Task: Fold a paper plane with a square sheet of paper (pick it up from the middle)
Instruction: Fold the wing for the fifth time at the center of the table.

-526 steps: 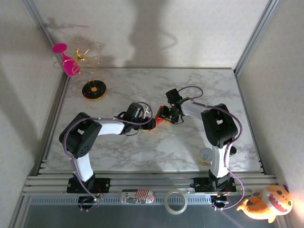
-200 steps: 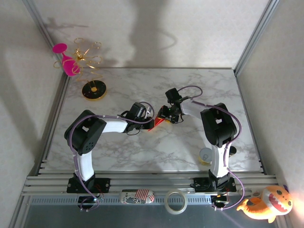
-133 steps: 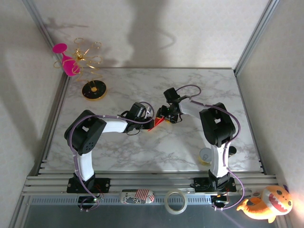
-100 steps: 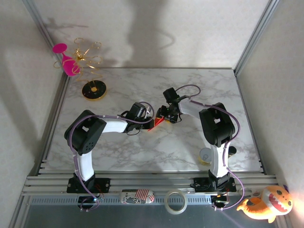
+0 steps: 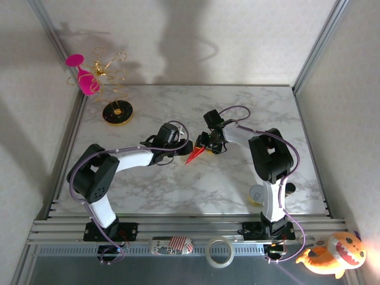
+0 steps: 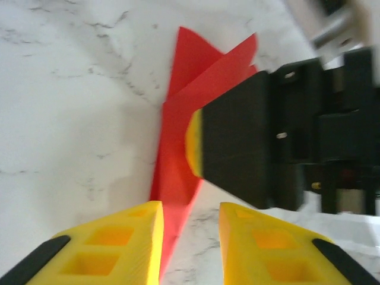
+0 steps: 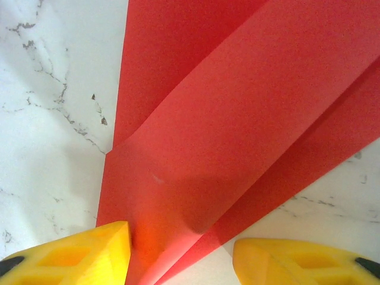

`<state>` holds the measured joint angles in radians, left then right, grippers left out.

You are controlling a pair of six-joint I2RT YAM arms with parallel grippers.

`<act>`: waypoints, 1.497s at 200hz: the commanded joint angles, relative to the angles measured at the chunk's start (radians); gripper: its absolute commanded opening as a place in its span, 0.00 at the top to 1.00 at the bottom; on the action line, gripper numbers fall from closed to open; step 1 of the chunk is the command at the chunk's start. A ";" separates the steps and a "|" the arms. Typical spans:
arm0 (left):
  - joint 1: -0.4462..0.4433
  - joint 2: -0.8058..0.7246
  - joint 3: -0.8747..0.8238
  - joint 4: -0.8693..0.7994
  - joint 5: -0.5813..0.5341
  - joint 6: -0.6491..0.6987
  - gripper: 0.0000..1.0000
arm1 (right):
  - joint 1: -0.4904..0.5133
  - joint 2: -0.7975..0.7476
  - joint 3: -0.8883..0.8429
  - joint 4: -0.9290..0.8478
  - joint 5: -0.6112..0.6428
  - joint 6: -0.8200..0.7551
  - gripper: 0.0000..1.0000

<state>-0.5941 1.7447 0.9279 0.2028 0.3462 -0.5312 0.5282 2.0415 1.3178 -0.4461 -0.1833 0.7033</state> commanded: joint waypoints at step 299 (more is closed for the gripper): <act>-0.006 0.190 -0.013 0.129 0.092 -0.122 0.97 | -0.023 0.302 -0.105 0.121 0.226 -0.044 0.46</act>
<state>-0.6003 1.9160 0.9085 0.3393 0.4671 -0.6590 0.5282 2.0441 1.3178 -0.4492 -0.1825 0.7025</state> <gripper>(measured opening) 0.048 0.538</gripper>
